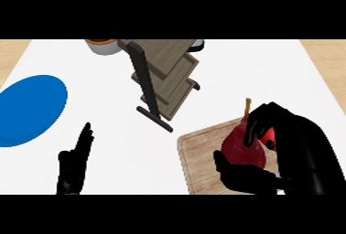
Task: Pick the pear from the cutting board and place it in the tiered basket
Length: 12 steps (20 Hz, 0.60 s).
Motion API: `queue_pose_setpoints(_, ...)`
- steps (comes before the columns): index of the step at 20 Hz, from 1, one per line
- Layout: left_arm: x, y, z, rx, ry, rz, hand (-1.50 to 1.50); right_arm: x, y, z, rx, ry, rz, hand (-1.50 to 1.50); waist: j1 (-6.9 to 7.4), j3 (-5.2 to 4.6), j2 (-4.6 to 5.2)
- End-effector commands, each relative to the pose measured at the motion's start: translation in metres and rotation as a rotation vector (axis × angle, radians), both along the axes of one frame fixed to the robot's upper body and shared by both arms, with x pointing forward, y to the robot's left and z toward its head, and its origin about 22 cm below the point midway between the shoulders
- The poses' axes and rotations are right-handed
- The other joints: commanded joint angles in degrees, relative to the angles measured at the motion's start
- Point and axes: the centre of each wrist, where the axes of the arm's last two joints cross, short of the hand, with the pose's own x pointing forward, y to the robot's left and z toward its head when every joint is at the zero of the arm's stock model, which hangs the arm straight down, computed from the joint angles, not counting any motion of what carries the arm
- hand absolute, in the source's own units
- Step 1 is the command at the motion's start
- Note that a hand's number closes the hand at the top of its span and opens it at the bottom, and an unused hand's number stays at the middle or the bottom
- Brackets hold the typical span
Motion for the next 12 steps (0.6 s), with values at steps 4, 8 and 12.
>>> queue_pose_setpoints(4, -0.002, 0.003, -0.003, 0.01, 0.0, 0.011, 0.0, -0.027, -0.001, 0.063, 0.013, -0.209, -0.222, 1.5, 0.02, -0.29, -0.29)
queue_pose_setpoints(8, -0.007, 0.001, -0.005, -0.001, 0.024, 0.001, 0.0, -0.024, 0.003, 0.082, -0.072, -0.279, -0.2, 1.5, 0.02, -0.35, -0.63)
queue_pose_setpoints(12, 0.0, -0.003, -0.003, 0.002, 0.015, -0.002, 0.0, -0.006, 0.011, 0.099, -0.078, -0.282, -0.205, 1.5, -0.07, -0.37, -0.43)
